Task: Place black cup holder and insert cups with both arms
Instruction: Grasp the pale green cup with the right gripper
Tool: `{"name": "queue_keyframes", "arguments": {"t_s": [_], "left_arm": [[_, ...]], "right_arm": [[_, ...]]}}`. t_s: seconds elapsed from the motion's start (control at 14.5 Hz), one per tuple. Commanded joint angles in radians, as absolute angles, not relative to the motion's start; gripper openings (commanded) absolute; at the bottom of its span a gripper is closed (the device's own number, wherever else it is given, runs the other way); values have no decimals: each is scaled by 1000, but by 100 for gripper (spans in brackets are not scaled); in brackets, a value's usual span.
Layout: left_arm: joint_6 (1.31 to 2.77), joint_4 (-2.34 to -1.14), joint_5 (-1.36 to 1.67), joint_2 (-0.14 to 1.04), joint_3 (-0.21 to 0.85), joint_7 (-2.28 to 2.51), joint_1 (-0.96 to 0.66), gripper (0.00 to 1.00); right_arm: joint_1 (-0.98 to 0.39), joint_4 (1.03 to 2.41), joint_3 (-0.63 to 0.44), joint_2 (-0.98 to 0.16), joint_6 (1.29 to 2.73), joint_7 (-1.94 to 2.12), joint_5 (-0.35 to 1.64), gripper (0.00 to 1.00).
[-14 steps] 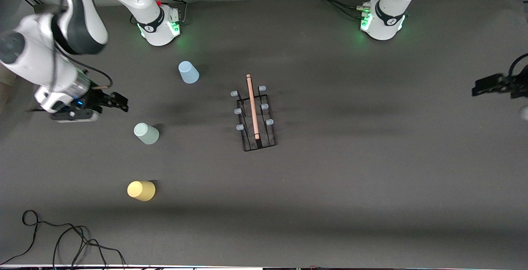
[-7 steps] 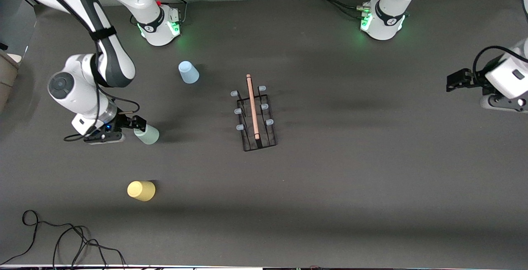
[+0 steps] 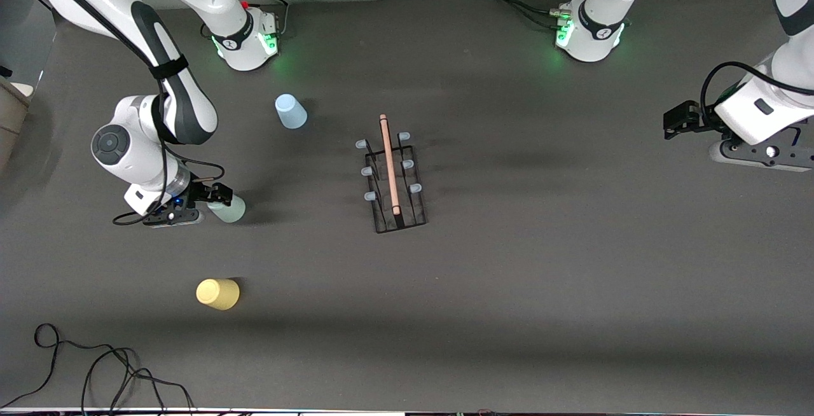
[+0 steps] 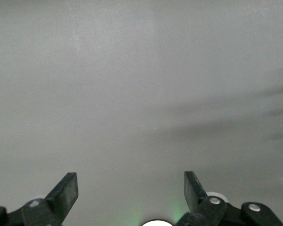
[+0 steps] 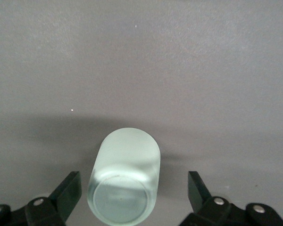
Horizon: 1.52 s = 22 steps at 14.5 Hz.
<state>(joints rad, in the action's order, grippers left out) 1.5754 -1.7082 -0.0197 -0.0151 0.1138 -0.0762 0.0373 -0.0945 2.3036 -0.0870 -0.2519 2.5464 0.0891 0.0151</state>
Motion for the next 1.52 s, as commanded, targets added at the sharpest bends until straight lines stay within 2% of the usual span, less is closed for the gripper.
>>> {"name": "queue_keyframes", "arguments": {"t_s": [0.0,0.14,0.41,0.55,0.76,1.1,1.31,1.45], "left_arm": [[1545,-1677,-25,0,109,-78,34,100],[1546,-1677,-25,0,107,-78,35,100],[1548,-1681,-28,0,107,-78,37,100],[1548,-1683,-28,-2,107,-78,38,100],[1552,-1681,-28,-2,107,-78,37,100],[1546,-1683,-28,-2,107,-78,37,100],[1545,-1683,-28,-2,107,-78,37,100],[1546,-1681,-28,-2,107,-78,38,100]], "right_arm": [[-104,2290,-94,-276,2539,106,-3,100],[-104,2290,-92,-279,2537,104,-3,96],[-104,2287,-91,-276,2500,104,-3,17],[-104,2283,-91,-267,2478,103,-2,0],[-103,2234,-91,-239,2398,92,9,0],[-101,1975,-100,-203,2055,-6,14,0],[-106,1835,-89,-163,1900,-202,17,0],[-158,1758,-90,-150,1800,-325,18,0]]}}
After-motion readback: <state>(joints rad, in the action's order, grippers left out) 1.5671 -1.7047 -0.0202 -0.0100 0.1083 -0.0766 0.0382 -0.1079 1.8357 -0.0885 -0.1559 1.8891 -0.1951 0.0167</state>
